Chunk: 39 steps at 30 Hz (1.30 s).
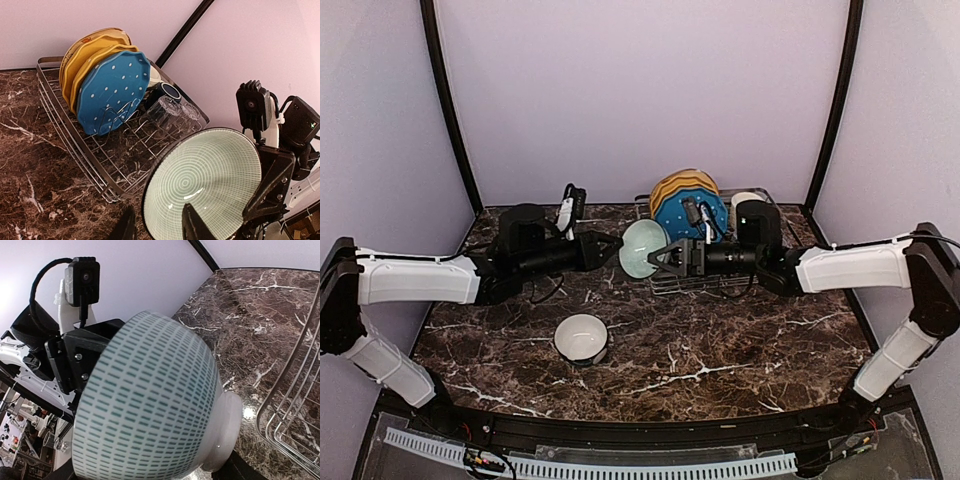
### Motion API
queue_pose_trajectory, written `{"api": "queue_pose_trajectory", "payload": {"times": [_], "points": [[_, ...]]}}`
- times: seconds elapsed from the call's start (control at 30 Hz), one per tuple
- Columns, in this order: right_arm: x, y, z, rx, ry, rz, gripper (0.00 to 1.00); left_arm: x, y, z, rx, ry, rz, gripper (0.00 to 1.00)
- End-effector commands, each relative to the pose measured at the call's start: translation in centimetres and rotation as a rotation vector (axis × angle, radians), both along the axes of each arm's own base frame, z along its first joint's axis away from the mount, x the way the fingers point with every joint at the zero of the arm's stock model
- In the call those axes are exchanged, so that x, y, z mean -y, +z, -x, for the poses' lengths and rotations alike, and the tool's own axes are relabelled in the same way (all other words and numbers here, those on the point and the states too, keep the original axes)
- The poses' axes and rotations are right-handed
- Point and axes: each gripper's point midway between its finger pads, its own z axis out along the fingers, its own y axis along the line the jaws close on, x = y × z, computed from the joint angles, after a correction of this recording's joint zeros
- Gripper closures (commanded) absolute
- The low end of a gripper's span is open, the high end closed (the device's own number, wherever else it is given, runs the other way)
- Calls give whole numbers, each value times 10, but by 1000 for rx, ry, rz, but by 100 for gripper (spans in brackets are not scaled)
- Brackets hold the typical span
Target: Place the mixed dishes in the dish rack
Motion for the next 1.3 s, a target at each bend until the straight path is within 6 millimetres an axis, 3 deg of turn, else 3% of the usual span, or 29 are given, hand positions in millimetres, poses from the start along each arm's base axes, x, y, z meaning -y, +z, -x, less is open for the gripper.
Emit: {"api": "queue_pose_trajectory", "payload": {"times": [0.0, 0.13, 0.27, 0.43, 0.6, 0.83, 1.27], "points": [[19, 18, -16, 71, -94, 26, 92, 1, 11, -1, 43, -4, -4, 65], [49, 20, -39, 135, -231, 166, 97, -6, 17, 0, 86, 12, -53, 54], [95, 17, -62, 214, -424, 409, 99, -17, 19, 1, 121, 38, -109, 47], [140, 15, -88, 282, -587, 687, 99, -28, 19, 3, 145, 59, -166, 45], [171, 8, -111, 320, -692, 939, 100, -34, 20, 4, 160, 73, -191, 45], [175, -17, -137, 320, -663, 1129, 100, -37, 16, 7, 153, 75, -204, 45], [170, -75, -154, 235, -558, 1327, 97, -43, 9, 8, 146, 89, -220, 45]]}}
